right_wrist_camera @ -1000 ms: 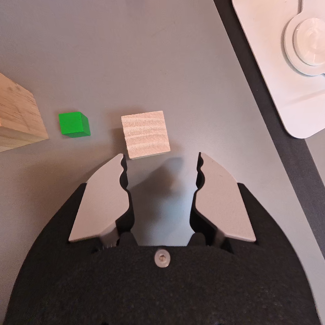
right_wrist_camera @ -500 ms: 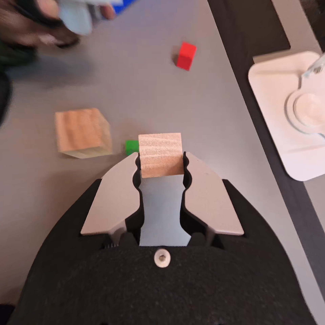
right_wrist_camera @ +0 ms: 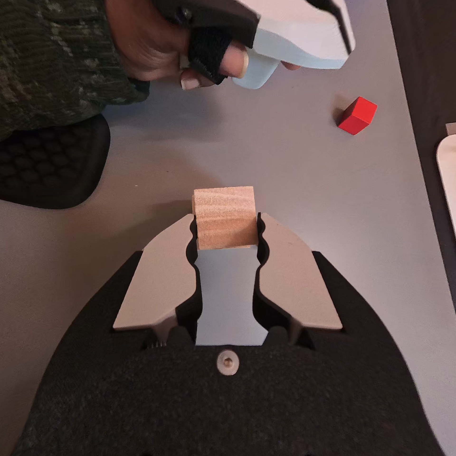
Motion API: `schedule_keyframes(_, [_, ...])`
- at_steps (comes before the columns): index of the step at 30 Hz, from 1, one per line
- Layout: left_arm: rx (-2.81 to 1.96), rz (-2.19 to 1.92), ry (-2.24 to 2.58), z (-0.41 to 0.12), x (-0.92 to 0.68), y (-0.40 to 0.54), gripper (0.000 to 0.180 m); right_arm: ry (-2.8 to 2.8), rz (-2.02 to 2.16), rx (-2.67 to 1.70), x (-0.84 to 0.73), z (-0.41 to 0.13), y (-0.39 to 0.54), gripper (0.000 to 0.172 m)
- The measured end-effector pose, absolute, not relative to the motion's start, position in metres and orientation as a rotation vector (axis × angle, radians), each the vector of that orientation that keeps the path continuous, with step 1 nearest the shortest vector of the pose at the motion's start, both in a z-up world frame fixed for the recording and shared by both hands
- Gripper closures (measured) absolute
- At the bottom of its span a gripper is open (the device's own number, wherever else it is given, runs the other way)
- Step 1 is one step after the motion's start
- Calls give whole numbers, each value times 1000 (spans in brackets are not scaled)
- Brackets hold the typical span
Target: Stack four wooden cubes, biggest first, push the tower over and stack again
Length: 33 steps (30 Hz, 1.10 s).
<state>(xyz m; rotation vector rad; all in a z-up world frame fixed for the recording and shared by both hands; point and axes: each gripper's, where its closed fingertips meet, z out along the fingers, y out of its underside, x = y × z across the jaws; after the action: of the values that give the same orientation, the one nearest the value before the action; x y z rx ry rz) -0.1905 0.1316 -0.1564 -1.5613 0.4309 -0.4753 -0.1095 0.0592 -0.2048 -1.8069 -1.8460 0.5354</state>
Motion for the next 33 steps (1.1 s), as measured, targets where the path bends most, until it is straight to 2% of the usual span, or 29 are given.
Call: schedule_keyframes(33, [-1564, -483, 438, -157, -189, 132, 180, -1771, 520, -1832, -113, -216, 60, 126])
